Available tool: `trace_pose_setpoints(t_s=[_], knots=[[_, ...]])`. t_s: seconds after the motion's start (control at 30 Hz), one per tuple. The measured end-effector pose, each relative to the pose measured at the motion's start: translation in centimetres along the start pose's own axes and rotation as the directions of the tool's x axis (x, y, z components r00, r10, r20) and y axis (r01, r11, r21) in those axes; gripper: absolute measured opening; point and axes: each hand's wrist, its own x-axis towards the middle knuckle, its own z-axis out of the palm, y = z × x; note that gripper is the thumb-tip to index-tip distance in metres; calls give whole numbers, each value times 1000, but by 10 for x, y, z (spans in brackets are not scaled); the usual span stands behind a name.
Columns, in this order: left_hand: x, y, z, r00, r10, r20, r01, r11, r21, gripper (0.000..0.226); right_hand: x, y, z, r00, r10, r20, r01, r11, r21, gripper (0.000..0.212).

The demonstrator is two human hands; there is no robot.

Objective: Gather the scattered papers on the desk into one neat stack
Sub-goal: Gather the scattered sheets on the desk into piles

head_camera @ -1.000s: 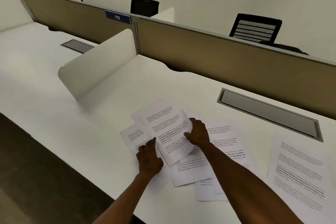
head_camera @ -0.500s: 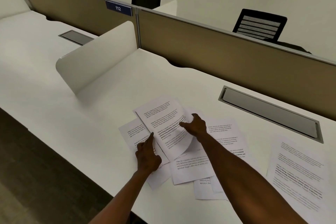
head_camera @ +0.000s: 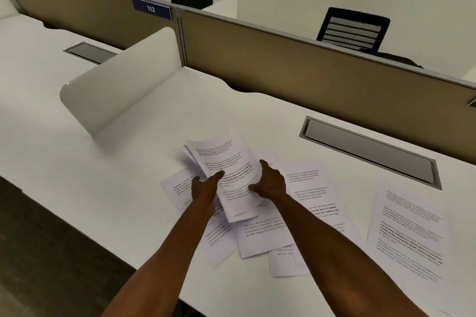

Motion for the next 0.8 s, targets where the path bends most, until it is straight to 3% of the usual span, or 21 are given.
trace_pose_setpoints(t_s=[0.2, 0.27, 0.37, 0.43, 0.53, 0.6, 0.67, 0.8], knots=[[-8, 9, 16, 981, 174, 90, -189, 958, 217, 23, -5, 9, -9, 999, -36, 40, 30, 990, 135, 94], [-11, 12, 18, 972, 198, 126, -219, 959, 178, 27, -9, 18, -14, 999, -23, -45, 35, 961, 274, 84], [-15, 16, 14, 938, 159, 308, -150, 987, -53, 41, -19, 35, -26, 984, 119, -131, -32, 847, 531, 78], [-20, 17, 8, 869, 124, 480, -36, 981, -189, 44, -26, 49, -33, 982, 175, -63, -97, 771, 629, 80], [-23, 5, -2, 784, 3, 621, 153, 968, -197, 49, -38, 66, -40, 981, 135, 138, -192, 644, 740, 83], [-21, -9, -7, 835, -84, 544, 150, 986, -78, 49, -47, 76, -36, 966, 30, 257, -231, 547, 805, 73], [-21, -21, -9, 921, -65, 385, 5, 988, 155, 44, -55, 83, -30, 970, -6, 243, -206, 511, 834, 61], [-27, -38, -6, 964, 91, 251, -202, 864, 461, 48, -62, 92, -21, 990, 139, 33, -116, 647, 754, 61]])
